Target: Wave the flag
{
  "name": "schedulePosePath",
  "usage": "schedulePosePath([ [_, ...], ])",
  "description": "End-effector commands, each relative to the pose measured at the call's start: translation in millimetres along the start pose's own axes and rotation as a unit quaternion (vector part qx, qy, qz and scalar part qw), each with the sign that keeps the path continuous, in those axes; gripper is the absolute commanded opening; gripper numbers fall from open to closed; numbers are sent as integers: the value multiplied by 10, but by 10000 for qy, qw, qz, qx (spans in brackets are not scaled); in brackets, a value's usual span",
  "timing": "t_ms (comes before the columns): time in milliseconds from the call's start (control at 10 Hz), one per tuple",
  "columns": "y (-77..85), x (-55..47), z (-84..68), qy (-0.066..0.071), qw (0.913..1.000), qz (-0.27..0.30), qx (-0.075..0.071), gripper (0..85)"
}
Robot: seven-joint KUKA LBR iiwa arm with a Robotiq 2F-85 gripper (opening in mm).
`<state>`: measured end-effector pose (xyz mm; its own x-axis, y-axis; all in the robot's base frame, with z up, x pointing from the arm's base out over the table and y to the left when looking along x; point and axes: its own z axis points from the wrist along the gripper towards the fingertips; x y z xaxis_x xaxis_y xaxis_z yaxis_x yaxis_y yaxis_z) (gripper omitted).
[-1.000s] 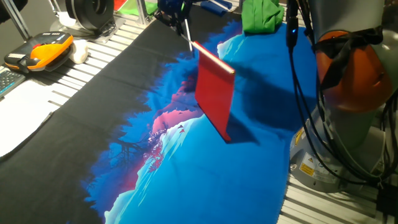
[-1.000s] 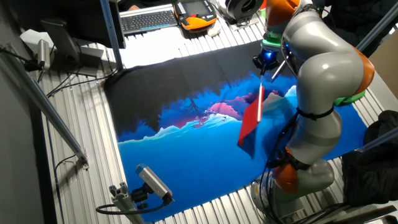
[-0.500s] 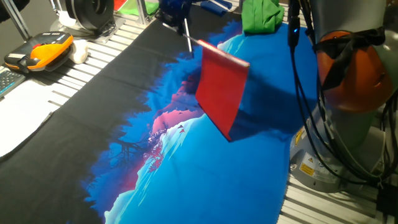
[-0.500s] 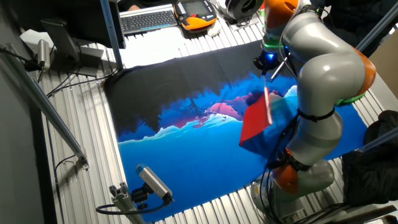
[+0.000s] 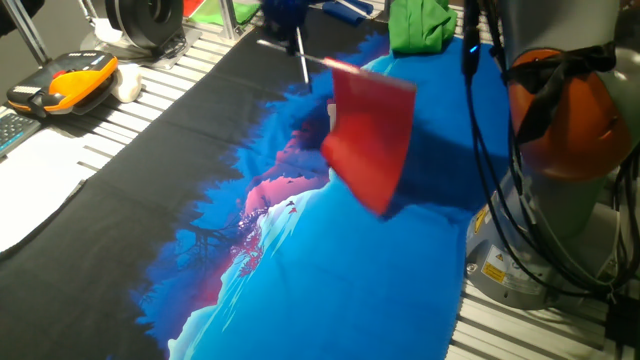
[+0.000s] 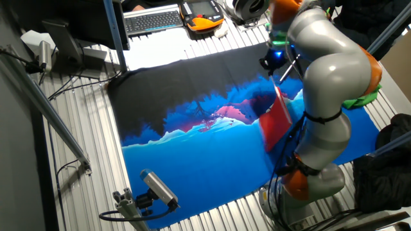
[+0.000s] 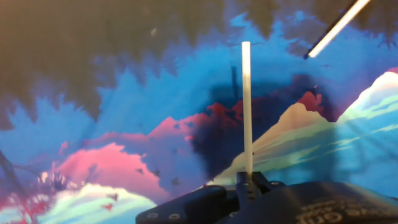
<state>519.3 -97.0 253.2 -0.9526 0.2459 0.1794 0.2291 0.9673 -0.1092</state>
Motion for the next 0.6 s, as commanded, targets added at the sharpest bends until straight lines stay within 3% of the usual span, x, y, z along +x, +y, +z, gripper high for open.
schedulePosePath([
  [0,668,205,8,56,9963,789,-342,0],
  [200,814,290,65,12,9810,1823,-664,0],
  [300,842,294,81,13,9602,2602,-1019,0],
  [400,843,297,79,-20,9326,3351,-1340,0],
  [500,849,295,84,-90,9070,3938,-1489,0],
])
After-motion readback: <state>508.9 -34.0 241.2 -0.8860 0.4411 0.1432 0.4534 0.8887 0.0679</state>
